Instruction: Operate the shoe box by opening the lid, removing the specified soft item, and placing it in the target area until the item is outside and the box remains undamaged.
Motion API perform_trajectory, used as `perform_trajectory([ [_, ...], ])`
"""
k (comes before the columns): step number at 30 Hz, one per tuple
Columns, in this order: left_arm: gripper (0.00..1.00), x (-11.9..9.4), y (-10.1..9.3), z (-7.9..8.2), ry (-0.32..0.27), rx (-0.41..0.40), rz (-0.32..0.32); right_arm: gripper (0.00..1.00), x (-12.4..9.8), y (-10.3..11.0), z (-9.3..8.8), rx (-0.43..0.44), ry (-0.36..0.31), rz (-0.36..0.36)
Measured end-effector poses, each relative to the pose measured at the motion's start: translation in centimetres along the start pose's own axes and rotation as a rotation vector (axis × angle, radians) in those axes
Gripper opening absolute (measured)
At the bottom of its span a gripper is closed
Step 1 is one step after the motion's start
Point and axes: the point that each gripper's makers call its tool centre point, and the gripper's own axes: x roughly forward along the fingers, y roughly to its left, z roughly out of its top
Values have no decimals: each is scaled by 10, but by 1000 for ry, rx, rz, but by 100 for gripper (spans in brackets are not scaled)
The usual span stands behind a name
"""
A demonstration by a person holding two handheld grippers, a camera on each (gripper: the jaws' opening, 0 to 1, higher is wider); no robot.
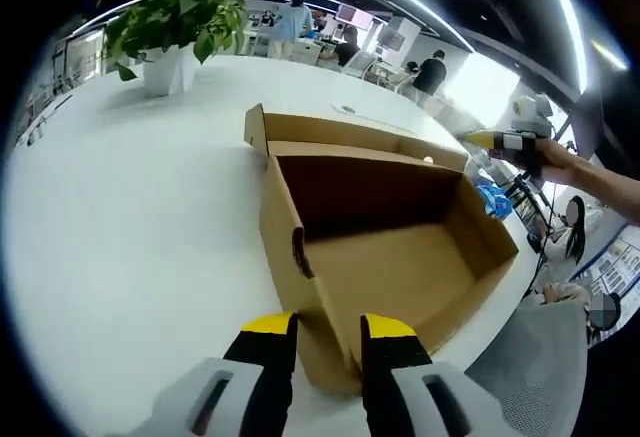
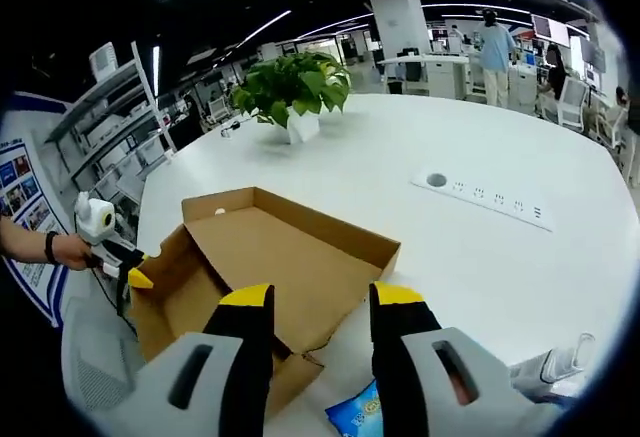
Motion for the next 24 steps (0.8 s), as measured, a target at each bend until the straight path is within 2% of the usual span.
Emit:
perform_trajectory([
  [8, 25, 2, 2, -1, -1, -8, 0, 35, 16, -11, -5, 25, 16, -27],
  [18, 25, 3, 5, -1, -7, -24, -2, 34, 44, -34, -5, 60, 35, -81],
  [24, 25, 3, 5, -1, -14, -35, 0, 32, 51, -26, -7, 76, 58, -107],
])
